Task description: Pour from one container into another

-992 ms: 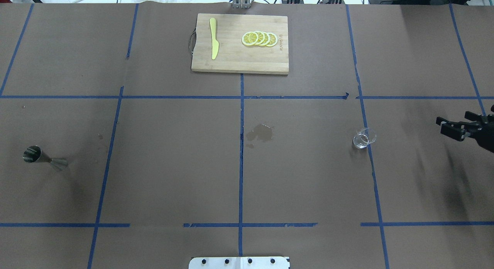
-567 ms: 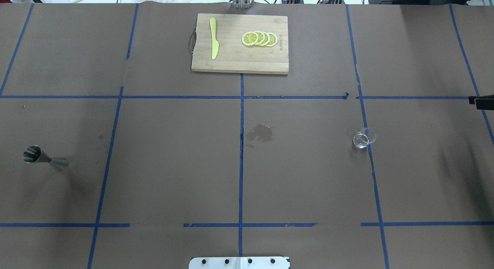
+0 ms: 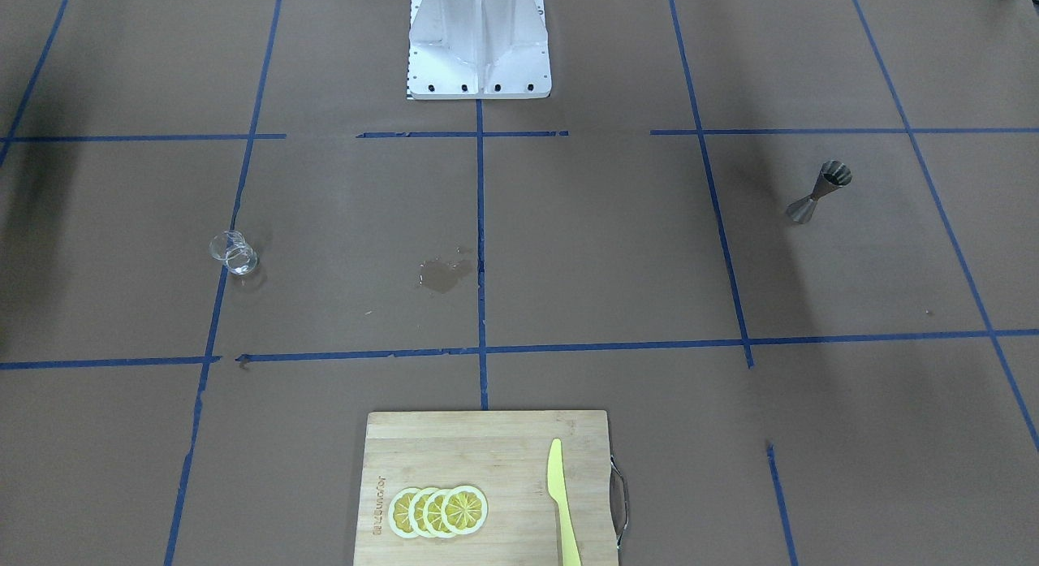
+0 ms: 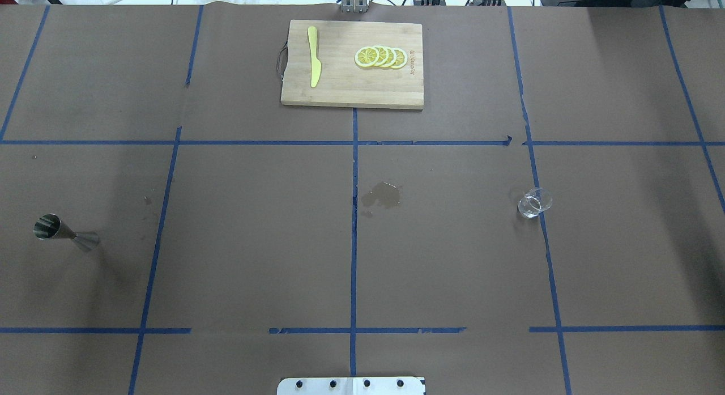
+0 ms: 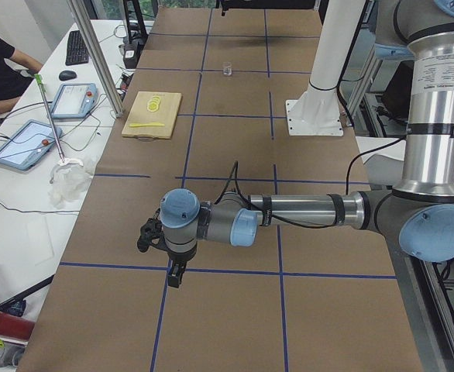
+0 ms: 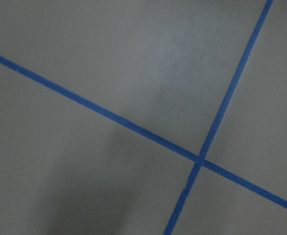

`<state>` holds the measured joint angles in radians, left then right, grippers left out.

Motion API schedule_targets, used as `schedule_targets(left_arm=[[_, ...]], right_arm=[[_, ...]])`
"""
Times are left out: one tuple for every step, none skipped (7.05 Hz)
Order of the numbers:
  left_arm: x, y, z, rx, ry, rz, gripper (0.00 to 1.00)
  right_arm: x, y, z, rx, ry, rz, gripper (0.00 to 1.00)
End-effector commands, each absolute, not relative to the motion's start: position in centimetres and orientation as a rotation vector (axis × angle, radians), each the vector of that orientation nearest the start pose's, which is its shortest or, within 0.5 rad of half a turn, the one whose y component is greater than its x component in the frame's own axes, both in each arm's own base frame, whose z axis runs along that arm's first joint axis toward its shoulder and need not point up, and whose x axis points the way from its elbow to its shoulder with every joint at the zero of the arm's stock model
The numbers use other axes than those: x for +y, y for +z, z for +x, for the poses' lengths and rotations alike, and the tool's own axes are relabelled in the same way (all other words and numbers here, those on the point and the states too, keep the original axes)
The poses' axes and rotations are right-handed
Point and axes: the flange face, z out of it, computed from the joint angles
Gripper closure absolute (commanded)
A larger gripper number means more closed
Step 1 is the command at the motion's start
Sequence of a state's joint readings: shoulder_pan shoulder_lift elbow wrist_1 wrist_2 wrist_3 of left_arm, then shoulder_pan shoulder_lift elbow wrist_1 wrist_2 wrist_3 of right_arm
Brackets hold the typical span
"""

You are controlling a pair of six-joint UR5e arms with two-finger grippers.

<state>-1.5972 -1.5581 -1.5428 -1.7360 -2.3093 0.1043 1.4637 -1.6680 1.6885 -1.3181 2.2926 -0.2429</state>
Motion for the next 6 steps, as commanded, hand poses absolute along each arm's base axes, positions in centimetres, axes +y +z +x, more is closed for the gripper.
schedule_targets(left_arm=[[-48.3,67.9,-7.9,0.729,0.102,0.13,0.0],[-48.0,68.4,-7.9,0.734,0.092,0.104,0.0],[-48.5,67.4,-7.9,0.74,0.074,0.057,0.0],[-49.0,64.6,-7.9,0.743,0.059,0.02,0.0],[-48.9,63.5,-7.8,0.747,0.037,0.015,0.0],[-48.2,63.6,-7.7,0.771,0.02,0.017,0.0]], right_arm=[[-47.3,58.7,5.1,-0.713,-0.507,0.222,0.0],[-47.2,58.1,6.1,-0.719,-0.483,0.194,0.0],[-46.8,59.5,6.2,-0.721,-0.467,0.163,0.0],[-46.1,60.4,6.3,-0.724,-0.447,0.145,0.0],[-45.2,62.0,6.2,-0.732,-0.434,0.114,0.0],[-44.3,63.0,6.2,-0.738,-0.429,0.103,0.0]])
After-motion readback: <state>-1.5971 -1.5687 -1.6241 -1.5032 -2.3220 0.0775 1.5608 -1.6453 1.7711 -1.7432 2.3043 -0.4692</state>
